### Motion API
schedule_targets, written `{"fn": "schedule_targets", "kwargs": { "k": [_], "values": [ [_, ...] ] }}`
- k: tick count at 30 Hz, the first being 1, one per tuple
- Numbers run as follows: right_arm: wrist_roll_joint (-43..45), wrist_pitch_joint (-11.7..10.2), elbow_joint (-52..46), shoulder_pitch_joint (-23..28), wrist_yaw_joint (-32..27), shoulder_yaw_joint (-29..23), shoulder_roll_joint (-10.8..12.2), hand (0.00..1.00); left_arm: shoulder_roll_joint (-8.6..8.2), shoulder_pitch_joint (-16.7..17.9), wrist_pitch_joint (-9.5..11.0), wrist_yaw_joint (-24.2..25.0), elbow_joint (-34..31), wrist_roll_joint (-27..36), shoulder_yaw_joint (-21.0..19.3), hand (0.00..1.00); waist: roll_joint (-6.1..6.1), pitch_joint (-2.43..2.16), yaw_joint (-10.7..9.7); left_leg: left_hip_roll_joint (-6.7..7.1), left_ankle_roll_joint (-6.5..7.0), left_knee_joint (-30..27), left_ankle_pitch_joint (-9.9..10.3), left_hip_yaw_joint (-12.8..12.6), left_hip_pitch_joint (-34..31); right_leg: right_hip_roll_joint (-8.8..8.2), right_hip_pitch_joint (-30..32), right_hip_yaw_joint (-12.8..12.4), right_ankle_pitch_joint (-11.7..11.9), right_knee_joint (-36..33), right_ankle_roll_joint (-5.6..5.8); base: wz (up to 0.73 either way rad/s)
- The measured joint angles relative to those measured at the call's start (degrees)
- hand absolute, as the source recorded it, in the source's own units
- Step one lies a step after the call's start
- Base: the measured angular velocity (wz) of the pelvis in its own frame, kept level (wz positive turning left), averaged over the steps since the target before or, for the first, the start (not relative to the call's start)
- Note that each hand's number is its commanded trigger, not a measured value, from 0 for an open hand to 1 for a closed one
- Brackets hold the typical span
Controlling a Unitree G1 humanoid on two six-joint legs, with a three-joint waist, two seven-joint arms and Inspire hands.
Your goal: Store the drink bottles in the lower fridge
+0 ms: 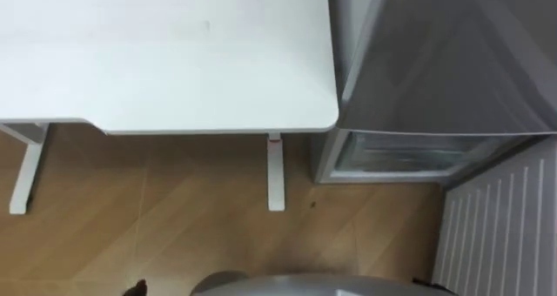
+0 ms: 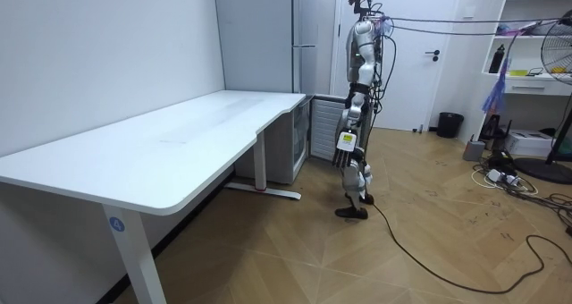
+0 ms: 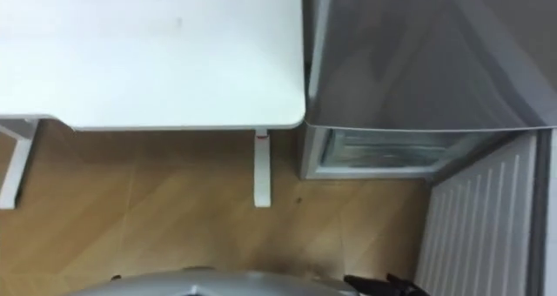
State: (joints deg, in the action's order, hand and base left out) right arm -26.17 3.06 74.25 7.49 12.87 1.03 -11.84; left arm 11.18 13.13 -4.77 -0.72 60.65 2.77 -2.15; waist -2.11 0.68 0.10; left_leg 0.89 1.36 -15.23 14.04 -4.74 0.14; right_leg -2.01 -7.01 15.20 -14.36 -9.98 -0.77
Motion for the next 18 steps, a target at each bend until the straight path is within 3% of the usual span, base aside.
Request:
{"fn": "schedule_targets", "kwargs": {
  "k": [9,14,16,17,18],
  "values": [
    [7.0,0.6,-0.3,-1.2,0.4,-0.6,-0.1,0.00,-0.46,-1.1,0.0,0.3,4.1,-2.5,-1.1,0.00,0.65,-0.25,0.3,-0.20,-0.03,0.5,0.0,0.1,1.4,0.91,-0.5,-3.5,0.9,0.1,-0.30,-0.19],
    [13.1,0.6,-1.6,-2.3,-1.6,0.0,-0.1,0.00,-0.82,-1.0,-1.3,0.4,5.9,-7.2,-1.0,0.00,0.83,-0.35,0.3,-0.57,-0.02,0.1,0.1,0.1,1.4,1.08,-0.6,-4.3,1.5,0.0,-0.39,-0.05],
    [13.5,0.4,-1.9,-2.5,-2.4,0.0,0.0,0.00,-0.89,-0.9,-1.7,0.6,5.8,-8.7,-1.0,0.00,0.43,-0.05,0.4,-0.67,0.05,-0.2,0.2,0.1,1.4,1.08,-0.6,-4.2,1.5,0.1,-0.36,0.00],
    [13.7,0.5,-2.4,-2.5,-3.3,0.0,0.1,0.00,-0.89,-0.9,-2.0,1.1,5.7,-10.0,-1.0,0.00,0.75,-0.28,0.3,-0.62,0.06,-0.3,0.1,0.1,1.2,0.99,-0.6,-4.2,1.5,0.2,-0.35,0.00],
    [14.1,0.5,-2.7,-2.5,-3.8,0.1,0.2,0.00,-0.89,-0.9,-2.2,1.3,5.6,-10.4,-1.0,0.00,0.27,-0.03,0.3,-0.59,0.06,-0.3,0.1,0.2,1.2,0.98,-0.6,-4.2,1.5,0.2,-0.35,0.00]
  ]
}}
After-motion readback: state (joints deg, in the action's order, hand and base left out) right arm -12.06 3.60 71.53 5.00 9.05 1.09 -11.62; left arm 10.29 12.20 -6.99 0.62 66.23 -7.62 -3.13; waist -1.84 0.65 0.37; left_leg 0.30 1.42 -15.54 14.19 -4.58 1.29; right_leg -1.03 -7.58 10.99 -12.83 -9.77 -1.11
